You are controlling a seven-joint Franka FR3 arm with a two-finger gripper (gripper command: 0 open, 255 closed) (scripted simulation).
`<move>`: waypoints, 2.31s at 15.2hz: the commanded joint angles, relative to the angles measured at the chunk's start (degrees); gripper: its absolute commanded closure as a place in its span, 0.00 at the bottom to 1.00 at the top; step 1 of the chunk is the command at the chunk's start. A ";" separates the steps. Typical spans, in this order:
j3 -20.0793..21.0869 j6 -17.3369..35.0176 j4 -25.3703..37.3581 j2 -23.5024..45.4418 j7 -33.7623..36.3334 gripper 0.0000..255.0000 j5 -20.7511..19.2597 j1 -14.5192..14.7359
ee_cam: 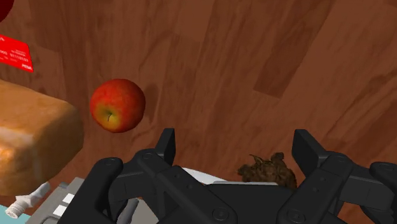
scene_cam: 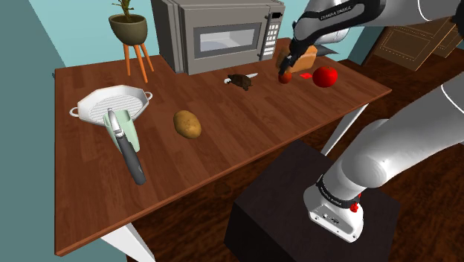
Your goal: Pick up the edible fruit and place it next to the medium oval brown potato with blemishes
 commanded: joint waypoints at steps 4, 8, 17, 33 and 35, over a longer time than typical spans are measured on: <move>-5.54 6.64 5.51 10.87 -9.74 0.00 8.13 1.33; -7.34 9.77 11.57 20.58 -19.97 0.00 19.17 0.36; -2.71 11.87 23.17 35.62 -33.27 0.00 34.84 -7.81; -0.85 13.41 24.65 39.02 -35.07 1.00 37.60 -9.48; -0.87 13.37 24.66 38.99 -35.04 1.00 37.56 -9.46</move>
